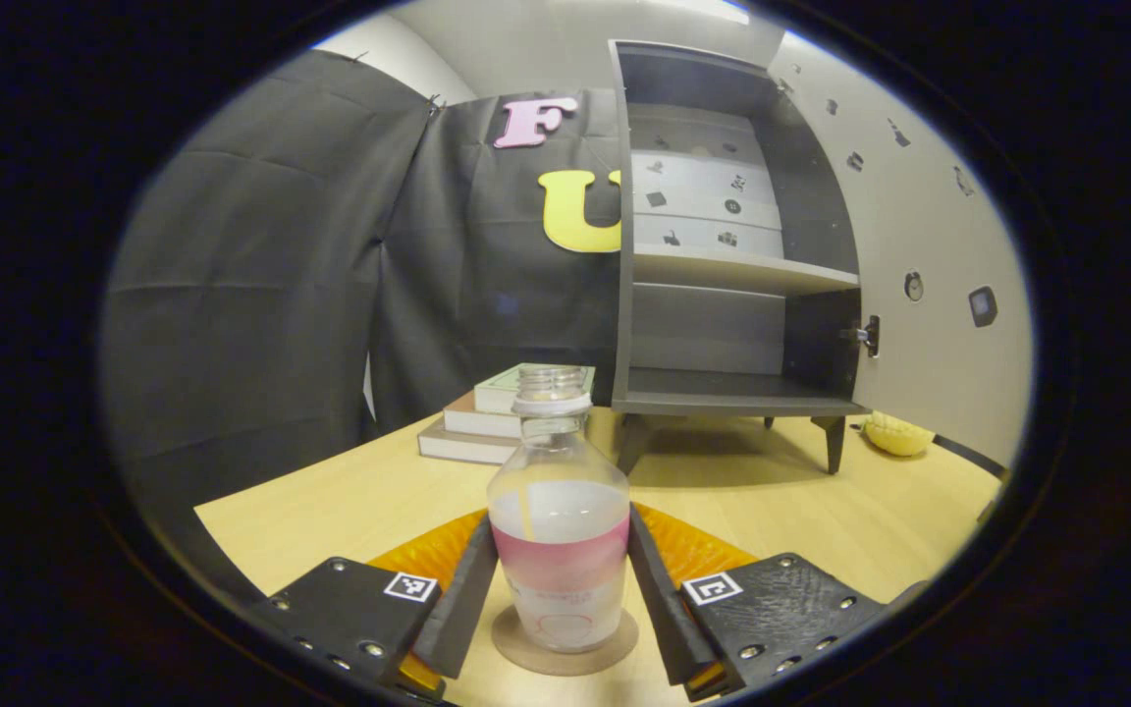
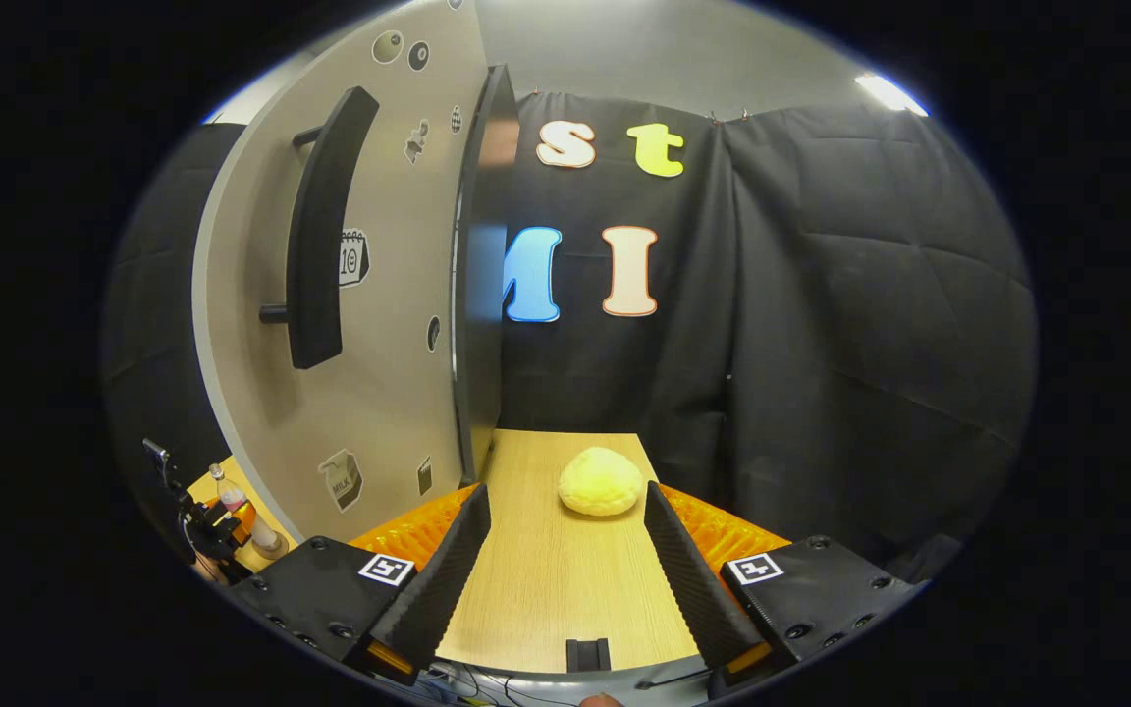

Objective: Open the cabinet door with the right hand, grasp the bottle in the cabinet with the left hand and place it on the coaster, then close the cabinet door with the right hand.

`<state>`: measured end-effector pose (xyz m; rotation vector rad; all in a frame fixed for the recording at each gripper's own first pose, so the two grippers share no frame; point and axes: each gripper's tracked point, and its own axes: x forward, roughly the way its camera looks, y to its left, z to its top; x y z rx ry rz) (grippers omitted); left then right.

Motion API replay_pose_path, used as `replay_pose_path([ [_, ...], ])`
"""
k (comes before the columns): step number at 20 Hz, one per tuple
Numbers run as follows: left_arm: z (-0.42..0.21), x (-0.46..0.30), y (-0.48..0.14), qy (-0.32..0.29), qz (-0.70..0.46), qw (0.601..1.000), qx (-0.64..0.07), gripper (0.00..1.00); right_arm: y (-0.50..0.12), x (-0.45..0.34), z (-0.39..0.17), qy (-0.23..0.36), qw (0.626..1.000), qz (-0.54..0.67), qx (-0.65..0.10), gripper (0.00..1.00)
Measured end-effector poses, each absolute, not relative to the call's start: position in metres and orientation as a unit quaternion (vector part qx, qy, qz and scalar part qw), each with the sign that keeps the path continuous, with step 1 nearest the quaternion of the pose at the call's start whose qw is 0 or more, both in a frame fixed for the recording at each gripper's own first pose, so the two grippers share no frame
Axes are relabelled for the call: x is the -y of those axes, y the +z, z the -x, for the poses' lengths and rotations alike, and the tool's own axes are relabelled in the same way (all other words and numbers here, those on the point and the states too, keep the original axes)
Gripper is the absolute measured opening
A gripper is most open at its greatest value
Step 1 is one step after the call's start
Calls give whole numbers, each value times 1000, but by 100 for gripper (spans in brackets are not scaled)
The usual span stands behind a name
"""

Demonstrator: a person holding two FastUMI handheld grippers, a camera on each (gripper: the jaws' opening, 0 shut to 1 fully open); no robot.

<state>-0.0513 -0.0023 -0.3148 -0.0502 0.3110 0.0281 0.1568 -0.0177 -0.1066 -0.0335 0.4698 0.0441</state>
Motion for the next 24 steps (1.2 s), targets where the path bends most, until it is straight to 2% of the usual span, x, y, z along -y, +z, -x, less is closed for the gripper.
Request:
replay_pose_path([
  [2, 55, 5, -313, 13, 15, 987, -162, 72, -107, 17, -158, 24, 972, 16, -232, 96],
  [3, 55, 7, -311, 11, 11, 986, -164, 80, -106, 17, -159, 26, 973, 14, -231, 96],
  [4, 56, 6, -310, 13, 7, 986, -165, 82, -106, 16, -159, 28, 973, 11, -230, 96],
  [5, 57, 6, -307, 16, 4, 986, -166, 90, -104, 15, -160, 32, 973, 8, -228, 96],
  [6, 58, 6, -304, 16, 3, 986, -168, 88, -103, 14, -160, 34, 974, 6, -225, 100],
  [7, 58, 8, -299, 15, 3, 986, -167, 89, -102, 14, -161, 35, 974, 7, -223, 96],
  [10, 59, 12, -266, 13, -5, 989, -146, 91, -98, 13, -163, 44, 975, 6, -217, 96],
  [14, 61, 16, -207, 12, -16, 994, -112, 88, -84, 9, -168, 61, 978, 3, -200, 96],
  [15, 61, 16, -192, 17, -18, 994, -108, 91, -77, 9, -171, 66, 979, -2, -193, 96],
  [16, 63, 14, -175, 23, -22, 994, -101, 88, -71, 8, -173, 70, 980, -8, -186, 100],
  [17, 64, 15, -157, 27, -31, 994, -98, 90, -64, 7, -176, 76, 981, -16, -180, 96],
  [19, 68, 17, -122, 33, -53, 994, -92, 88, -48, 4, -184, 90, 981, -32, -166, 100],
  [21, 71, 19, -88, 35, -69, 994, -81, 88, -32, 6, -192, 100, 983, -42, -147, 96],
  [22, 72, 20, -72, 35, -70, 994, -70, 90, -27, 7, -196, 101, 984, -45, -137, 99],
  [24, 74, 27, -39, 27, -62, 997, -46, 93, -17, 9, -200, 100, 986, -56, -122, 95],
])
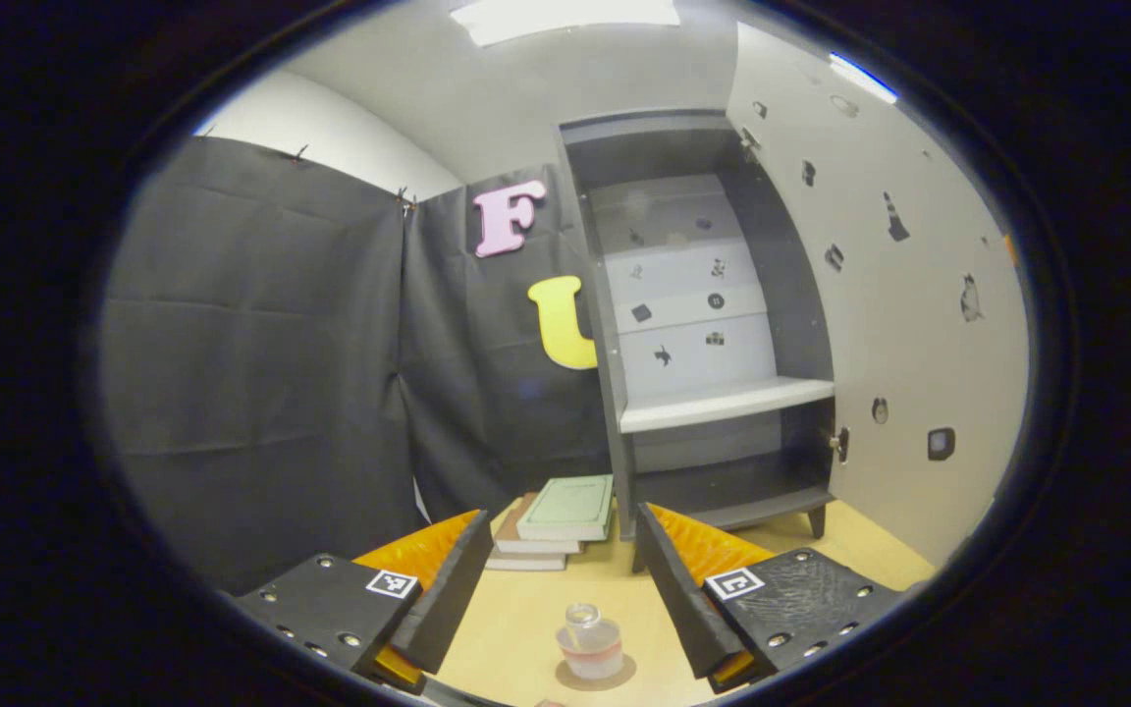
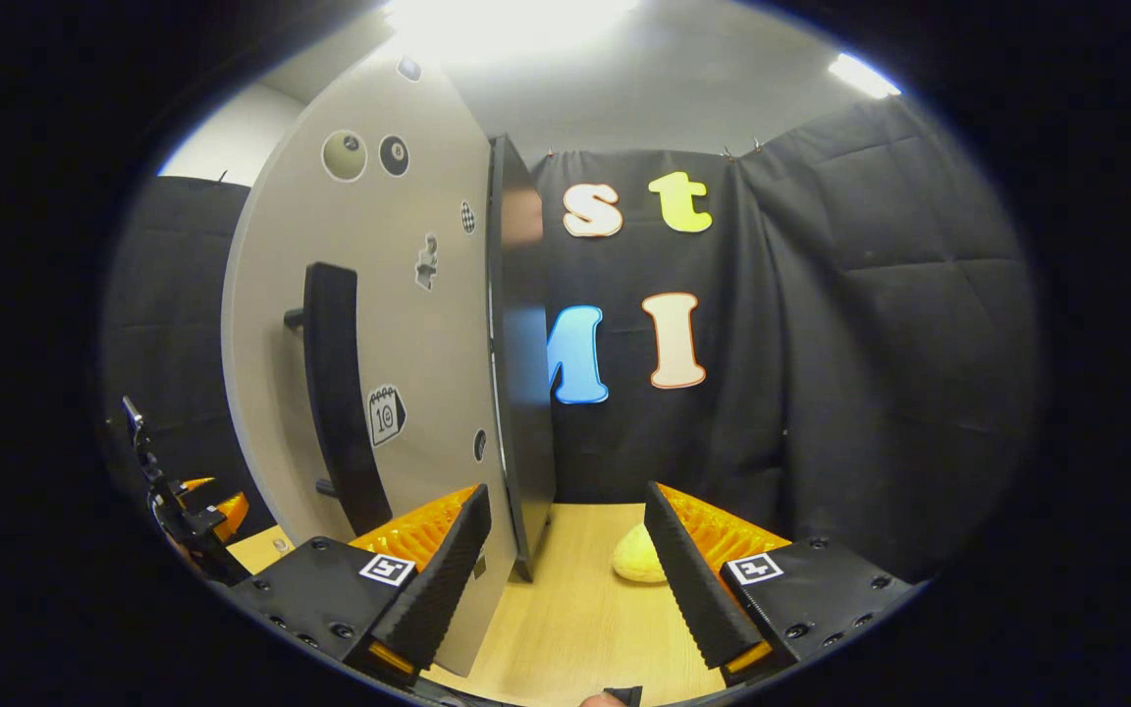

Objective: Open the cabinet door with the right hand, grasp the bottle in the cabinet with the left hand and place it on the coaster, then close the cabinet door with the right hand.

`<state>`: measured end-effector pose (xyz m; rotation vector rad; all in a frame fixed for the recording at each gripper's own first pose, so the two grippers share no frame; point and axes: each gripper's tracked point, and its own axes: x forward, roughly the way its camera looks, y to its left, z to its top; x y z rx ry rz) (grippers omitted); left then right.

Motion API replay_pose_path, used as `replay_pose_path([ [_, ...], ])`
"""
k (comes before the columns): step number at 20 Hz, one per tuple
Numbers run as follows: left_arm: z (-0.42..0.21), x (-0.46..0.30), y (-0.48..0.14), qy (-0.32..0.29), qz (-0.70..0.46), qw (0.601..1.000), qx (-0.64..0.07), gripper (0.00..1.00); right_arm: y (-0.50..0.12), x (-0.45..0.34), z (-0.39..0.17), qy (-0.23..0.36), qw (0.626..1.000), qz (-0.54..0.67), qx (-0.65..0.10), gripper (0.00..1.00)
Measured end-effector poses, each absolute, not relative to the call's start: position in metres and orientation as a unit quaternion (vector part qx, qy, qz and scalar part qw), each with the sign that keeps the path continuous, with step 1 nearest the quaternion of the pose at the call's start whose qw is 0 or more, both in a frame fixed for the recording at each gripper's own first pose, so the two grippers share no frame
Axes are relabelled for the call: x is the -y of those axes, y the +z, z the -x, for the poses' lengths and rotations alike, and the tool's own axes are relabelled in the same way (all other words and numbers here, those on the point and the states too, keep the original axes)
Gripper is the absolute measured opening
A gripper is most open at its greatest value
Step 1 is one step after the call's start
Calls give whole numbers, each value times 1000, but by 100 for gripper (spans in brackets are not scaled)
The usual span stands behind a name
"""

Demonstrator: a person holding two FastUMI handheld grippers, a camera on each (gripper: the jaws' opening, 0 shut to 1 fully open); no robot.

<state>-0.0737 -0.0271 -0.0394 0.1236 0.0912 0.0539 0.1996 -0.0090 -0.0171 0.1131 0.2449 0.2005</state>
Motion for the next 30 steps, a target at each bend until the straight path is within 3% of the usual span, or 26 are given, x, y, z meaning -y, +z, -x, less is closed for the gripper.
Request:
replay_pose_path([
  [3, 74, 35, -10, 17, -55, 998, -22, 88, 2, 10, -202, 100, 987, -73, -103, 99],
  [4, 73, 34, -1, 17, -51, 998, -12, 88, 8, 9, -203, 100, 987, -76, -97, 93],
  [5, 72, 37, 5, 13, -47, 999, -3, 88, 15, 8, -204, 100, 988, -80, -92, 98],
  [7, 70, 38, 7, 7, -45, 999, 5, 88, 26, 1, -205, 102, 988, -84, -82, 98],
  [12, 60, 28, -2, -14, -29, 999, -18, 88, 36, -22, -203, 95, 992, -38, -79, 98],
  [13, 59, 24, -5, -16, -30, 999, -21, 88, 39, -22, -202, 85, 994, -21, -72, 91],
  [14, 56, 18, -8, -16, -32, 999, -24, 88, 41, -21, -201, 77, 995, -4, -69, 95],
  [16, 54, 1, -16, -15, -34, 999, -34, 88, 44, -25, -199, 66, 995, 11, -67, 90],
  [17, 53, -6, -18, -13, -32, 999, -37, 88, 42, -28, -198, 66, 995, 6, -70, 95],
  [19, 46, -23, -22, -9, -24, 999, -40, 90, 39, -39, -191, 70, 995, -8, -76, 91],
  [20, 42, -28, -25, -10, -21, 999, -43, 90, 40, -42, -190, 71, 994, -10, -78, 95],
  [28, 30, -54, -27, -17, -23, 999, -41, 90, 44, -81, -188, 93, 992, -8, -80, 95],
  [30, 28, -61, -26, -19, -19, 999, -39, 90, 44, -92, -187, 99, 992, -9, -80, 91],
])
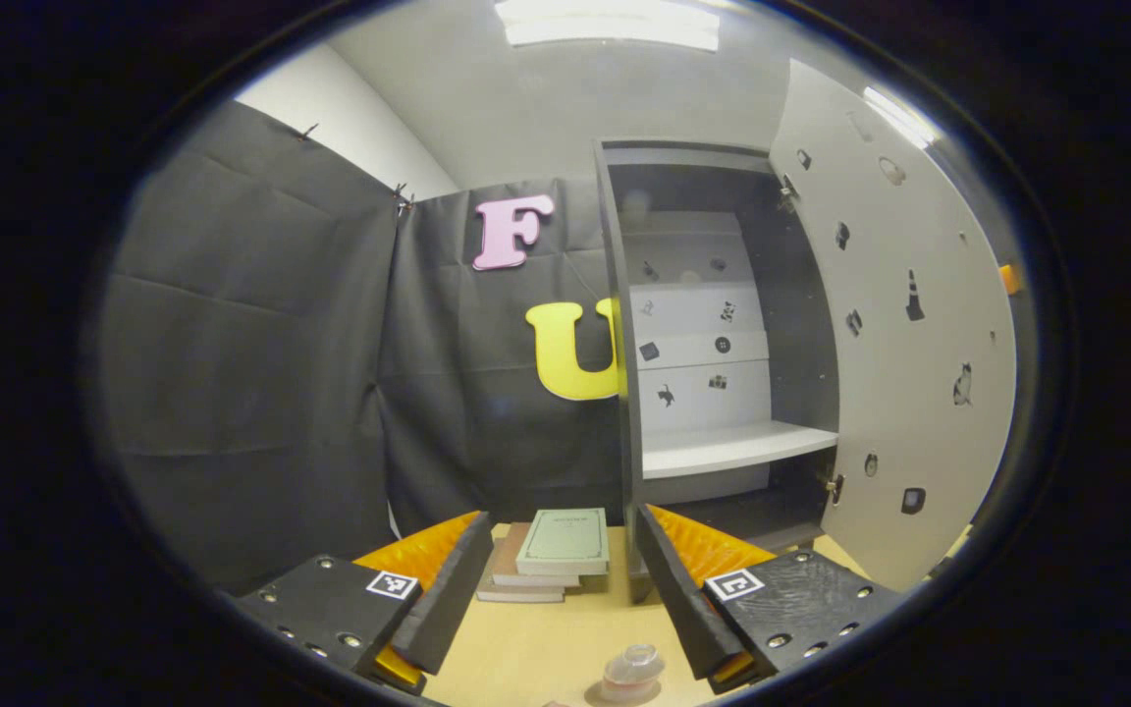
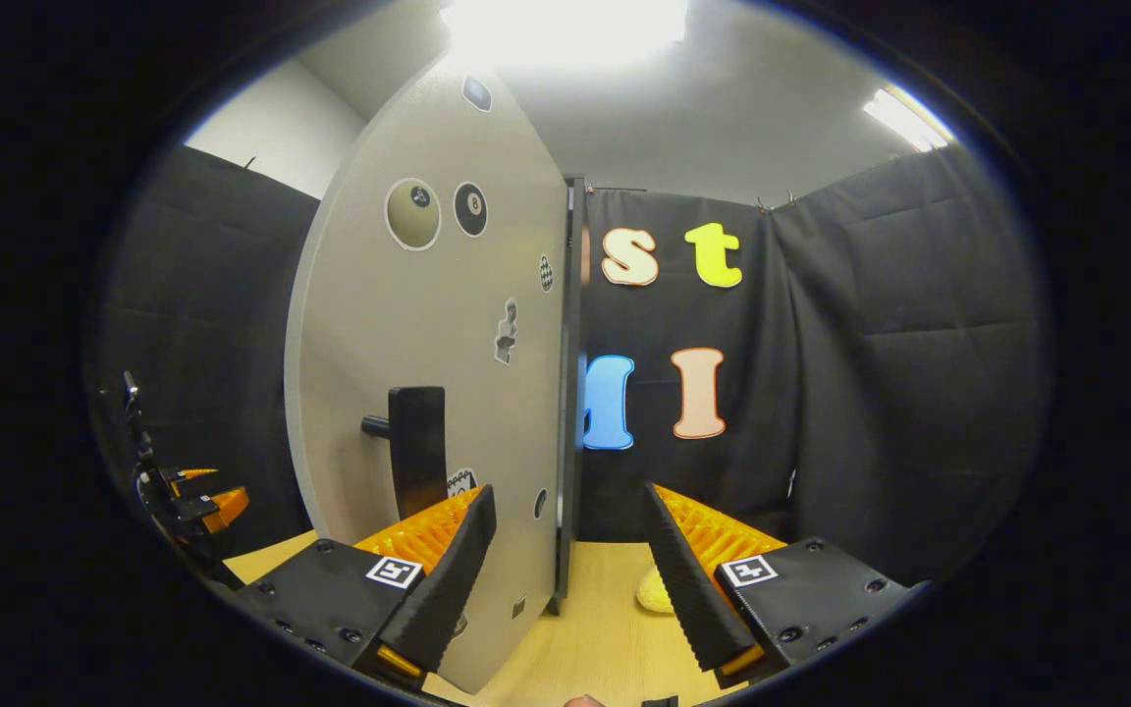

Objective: Open the cabinet door with the right hand, grasp the bottle in the cabinet with the left hand and place it on the coaster, then close the cabinet door with the right hand.

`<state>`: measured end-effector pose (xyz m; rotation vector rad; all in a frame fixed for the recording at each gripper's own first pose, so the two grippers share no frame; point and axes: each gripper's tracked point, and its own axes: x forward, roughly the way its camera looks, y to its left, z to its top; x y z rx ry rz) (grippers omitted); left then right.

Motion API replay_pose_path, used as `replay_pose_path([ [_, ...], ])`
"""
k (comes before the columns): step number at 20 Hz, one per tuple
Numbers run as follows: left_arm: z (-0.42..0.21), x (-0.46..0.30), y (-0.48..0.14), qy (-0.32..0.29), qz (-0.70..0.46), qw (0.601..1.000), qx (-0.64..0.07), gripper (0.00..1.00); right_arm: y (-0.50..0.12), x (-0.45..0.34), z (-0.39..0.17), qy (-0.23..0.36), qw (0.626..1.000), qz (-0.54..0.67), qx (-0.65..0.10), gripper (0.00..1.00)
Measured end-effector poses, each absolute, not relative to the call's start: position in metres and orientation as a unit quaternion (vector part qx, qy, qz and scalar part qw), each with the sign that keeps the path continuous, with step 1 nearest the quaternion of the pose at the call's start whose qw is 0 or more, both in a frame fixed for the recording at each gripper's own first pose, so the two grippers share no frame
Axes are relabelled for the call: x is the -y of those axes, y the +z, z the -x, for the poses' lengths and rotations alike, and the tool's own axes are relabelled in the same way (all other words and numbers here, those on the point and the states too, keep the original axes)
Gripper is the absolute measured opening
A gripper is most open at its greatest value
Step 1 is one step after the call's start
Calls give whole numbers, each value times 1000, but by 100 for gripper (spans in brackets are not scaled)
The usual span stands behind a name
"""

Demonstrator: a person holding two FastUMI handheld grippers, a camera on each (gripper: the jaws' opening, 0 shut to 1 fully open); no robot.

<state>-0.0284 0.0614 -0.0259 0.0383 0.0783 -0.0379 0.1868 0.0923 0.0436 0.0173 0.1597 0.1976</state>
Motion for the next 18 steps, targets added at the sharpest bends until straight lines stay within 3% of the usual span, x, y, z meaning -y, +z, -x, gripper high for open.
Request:
replay_pose_path([
  [4, 28, -77, -26, -17, -16, 999, -39, 90, 44, -105, -187, 97, 992, -9, -79, 90],
  [5, 28, -81, -26, -16, -17, 999, -39, 90, 44, -108, -188, 96, 992, -10, -78, 95],
  [8, 28, -92, -27, -15, -19, 999, -39, 88, 44, -117, -189, 96, 992, -13, -77, 90],
  [9, 28, -95, -28, -15, -19, 999, -39, 88, 44, -121, -190, 97, 992, -15, -79, 95],
  [12, 24, -101, -27, -17, -18, 999, -39, 88, 43, -133, -192, 100, 992, -16, -76, 90],
  [18, 16, -115, -29, -23, -22, 999, -38, 88, 40, -159, -196, 116, 990, -34, -77, 95],
])
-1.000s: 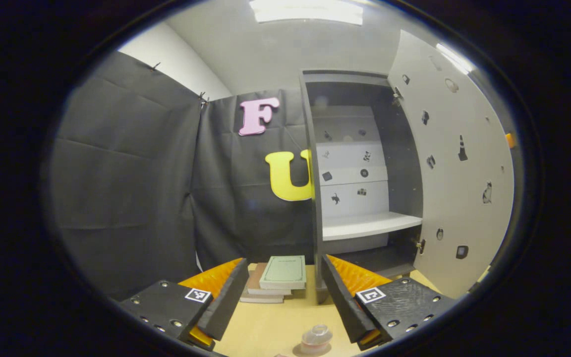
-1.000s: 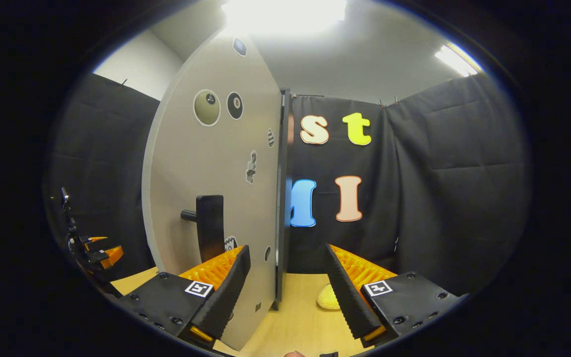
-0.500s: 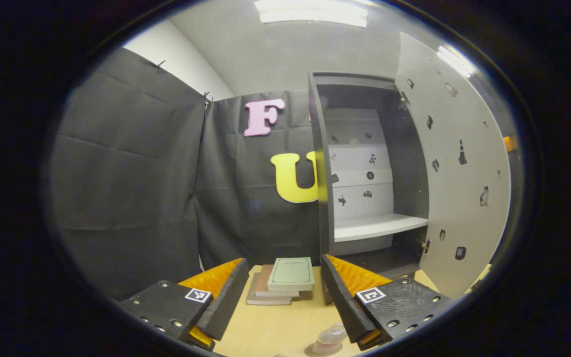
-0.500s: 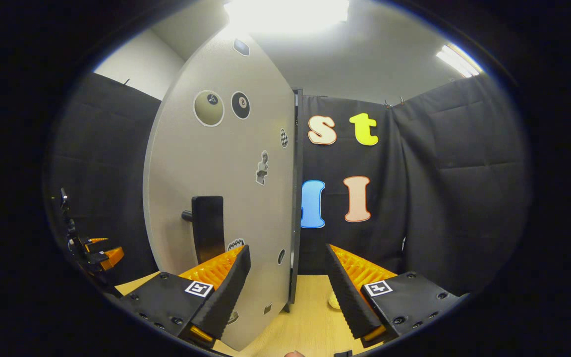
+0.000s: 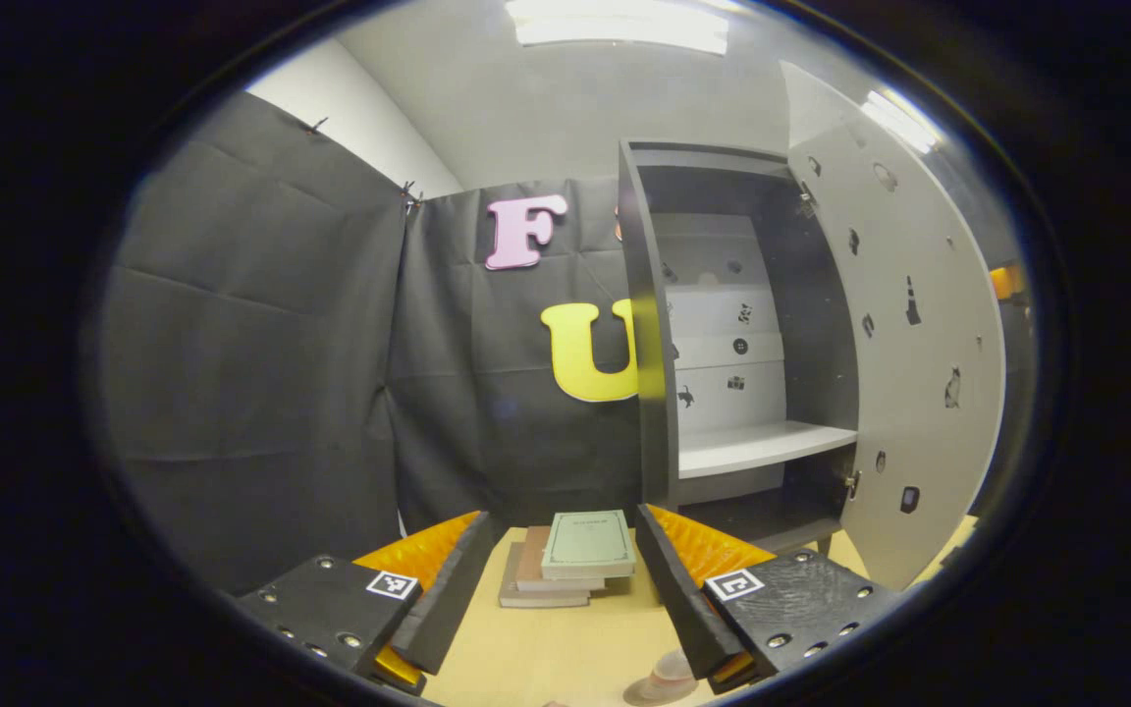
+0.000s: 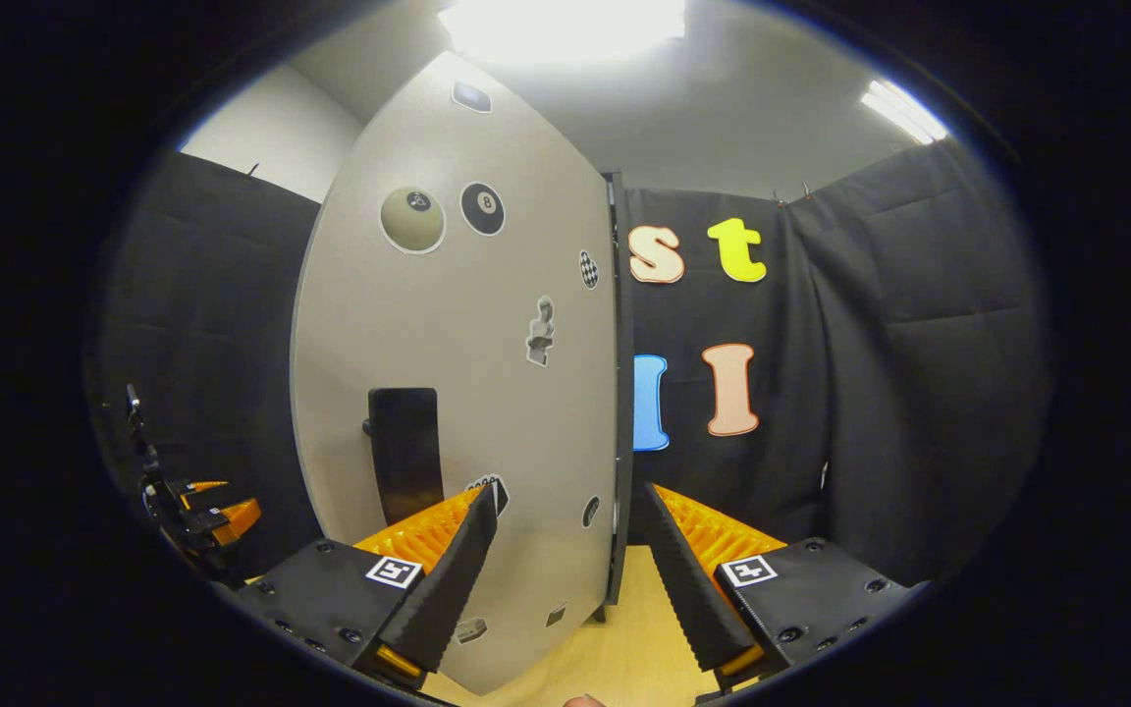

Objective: Open the cabinet door with the right hand, grasp the bottle in the cabinet with the left hand and place it on the coaster, then close the cabinet door with the right hand.

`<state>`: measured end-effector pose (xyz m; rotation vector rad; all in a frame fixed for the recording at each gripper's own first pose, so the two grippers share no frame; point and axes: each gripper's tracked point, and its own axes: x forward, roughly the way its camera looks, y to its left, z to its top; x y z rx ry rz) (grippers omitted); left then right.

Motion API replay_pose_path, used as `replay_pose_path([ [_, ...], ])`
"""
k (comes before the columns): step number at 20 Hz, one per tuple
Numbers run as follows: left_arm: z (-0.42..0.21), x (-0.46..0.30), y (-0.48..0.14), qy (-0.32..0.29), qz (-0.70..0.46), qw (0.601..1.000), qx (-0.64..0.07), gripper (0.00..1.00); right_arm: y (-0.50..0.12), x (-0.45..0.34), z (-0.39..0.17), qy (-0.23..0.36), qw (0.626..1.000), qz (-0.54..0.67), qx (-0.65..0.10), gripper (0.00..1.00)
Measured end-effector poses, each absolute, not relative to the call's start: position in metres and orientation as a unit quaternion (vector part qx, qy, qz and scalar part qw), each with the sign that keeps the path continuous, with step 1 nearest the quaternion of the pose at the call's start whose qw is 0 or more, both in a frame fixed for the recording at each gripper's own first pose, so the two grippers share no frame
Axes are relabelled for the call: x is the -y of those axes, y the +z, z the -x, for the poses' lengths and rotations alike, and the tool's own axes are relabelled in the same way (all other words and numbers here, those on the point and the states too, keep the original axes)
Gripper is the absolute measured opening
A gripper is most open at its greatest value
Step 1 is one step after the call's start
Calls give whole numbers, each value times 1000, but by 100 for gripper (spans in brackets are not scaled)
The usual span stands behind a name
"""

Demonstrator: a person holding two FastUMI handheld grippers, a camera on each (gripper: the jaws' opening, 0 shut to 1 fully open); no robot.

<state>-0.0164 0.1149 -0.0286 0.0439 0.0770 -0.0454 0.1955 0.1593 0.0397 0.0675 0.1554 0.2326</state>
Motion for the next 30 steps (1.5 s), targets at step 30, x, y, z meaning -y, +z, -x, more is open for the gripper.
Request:
replay_pose_path([
  [30, 29, -240, -51, 51, -14, 997, -58, 90, 28, -292, -258, 200, 976, -44, -70, 92],
])
